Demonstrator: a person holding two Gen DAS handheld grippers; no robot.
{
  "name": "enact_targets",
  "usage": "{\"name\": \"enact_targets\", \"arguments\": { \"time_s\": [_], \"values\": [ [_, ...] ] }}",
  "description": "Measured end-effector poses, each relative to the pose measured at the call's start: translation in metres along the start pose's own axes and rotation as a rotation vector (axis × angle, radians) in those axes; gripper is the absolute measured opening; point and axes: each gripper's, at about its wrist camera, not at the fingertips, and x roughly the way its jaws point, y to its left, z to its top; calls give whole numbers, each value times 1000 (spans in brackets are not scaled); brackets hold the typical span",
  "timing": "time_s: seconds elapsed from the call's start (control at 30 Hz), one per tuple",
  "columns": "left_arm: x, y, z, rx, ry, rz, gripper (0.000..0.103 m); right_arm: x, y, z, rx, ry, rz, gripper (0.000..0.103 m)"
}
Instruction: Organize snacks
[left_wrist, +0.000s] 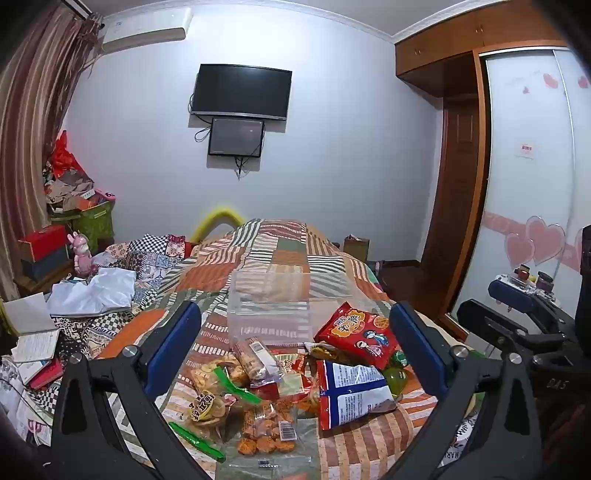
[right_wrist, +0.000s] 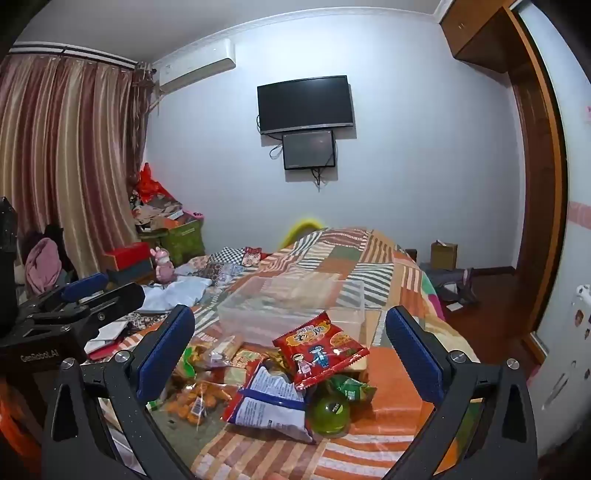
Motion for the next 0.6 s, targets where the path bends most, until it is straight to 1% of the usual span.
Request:
{"name": "enact_targets", "arguments": {
  "time_s": [0.03, 0.23, 0.27, 0.6],
  "values": [
    [1, 0, 0, -8, 11, 1, 103, 0, 0, 0, 4, -3, 2, 103],
    [0, -3, -4, 20, 2, 4, 103, -2, 5, -1, -15, -14, -1, 103],
    [0, -5, -3, 21, 2, 4, 103, 2, 2, 0, -2, 9, 2, 103],
    [-2, -6, -3, 22, -2, -2, 103, 4, 6, -4, -13, 17, 5, 103]
  ]
}}
